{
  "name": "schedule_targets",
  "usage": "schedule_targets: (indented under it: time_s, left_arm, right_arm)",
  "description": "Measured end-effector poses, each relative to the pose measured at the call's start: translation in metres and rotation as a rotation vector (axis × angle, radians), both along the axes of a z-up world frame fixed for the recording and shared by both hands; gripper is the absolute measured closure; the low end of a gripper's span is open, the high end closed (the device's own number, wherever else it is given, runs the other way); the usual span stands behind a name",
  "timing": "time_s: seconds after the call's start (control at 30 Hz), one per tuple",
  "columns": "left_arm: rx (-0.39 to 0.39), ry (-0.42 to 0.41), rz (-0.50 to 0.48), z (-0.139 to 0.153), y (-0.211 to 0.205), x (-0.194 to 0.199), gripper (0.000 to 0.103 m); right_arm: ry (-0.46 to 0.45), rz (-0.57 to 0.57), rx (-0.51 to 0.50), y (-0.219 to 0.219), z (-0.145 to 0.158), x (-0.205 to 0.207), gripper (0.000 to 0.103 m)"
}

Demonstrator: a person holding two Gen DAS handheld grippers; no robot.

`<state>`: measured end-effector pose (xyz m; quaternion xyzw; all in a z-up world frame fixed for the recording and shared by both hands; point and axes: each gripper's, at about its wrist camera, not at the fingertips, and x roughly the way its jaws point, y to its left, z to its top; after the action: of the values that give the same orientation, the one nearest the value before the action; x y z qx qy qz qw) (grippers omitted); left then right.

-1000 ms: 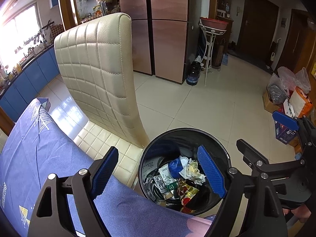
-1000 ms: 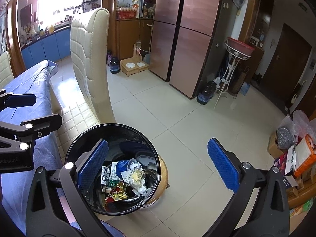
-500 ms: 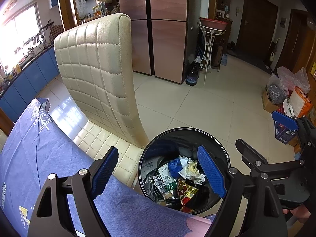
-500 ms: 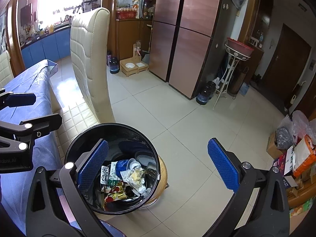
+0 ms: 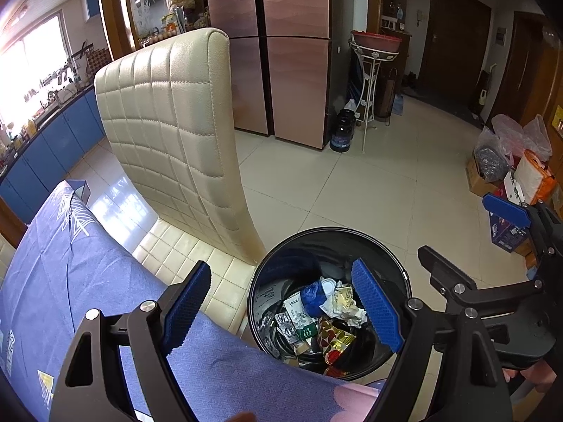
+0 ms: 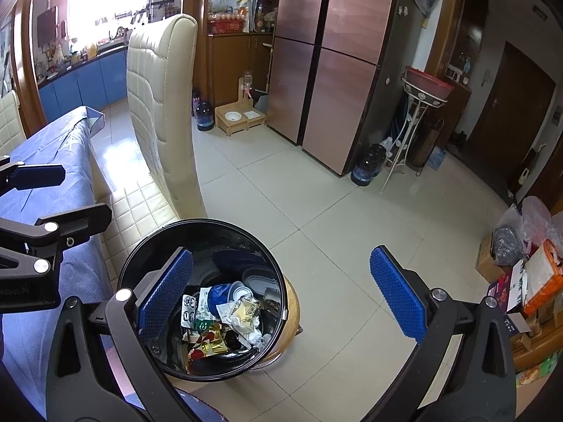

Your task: Collect trash

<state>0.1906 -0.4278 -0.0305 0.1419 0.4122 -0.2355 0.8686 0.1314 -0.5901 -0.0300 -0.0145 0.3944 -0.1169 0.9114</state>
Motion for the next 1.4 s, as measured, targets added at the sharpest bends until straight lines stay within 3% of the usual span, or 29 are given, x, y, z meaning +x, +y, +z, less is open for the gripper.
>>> schedule_targets:
  time_s: [0.93, 1.4]
  left_arm:
    - [-0.016, 0.062, 0.012, -0.0044, 0.0068, 0.0043, 0.023]
    - [0.001, 0.045, 0.011, -0.0038, 0.0056, 0.0022, 0.023]
  right_arm:
    - [0.006, 0.006, -0.008, 0.0001, 0.0006, -0.0005, 0.004]
    - [0.005, 0.008, -0.005, 0.0009, 0.0010, -0.0001, 0.004]
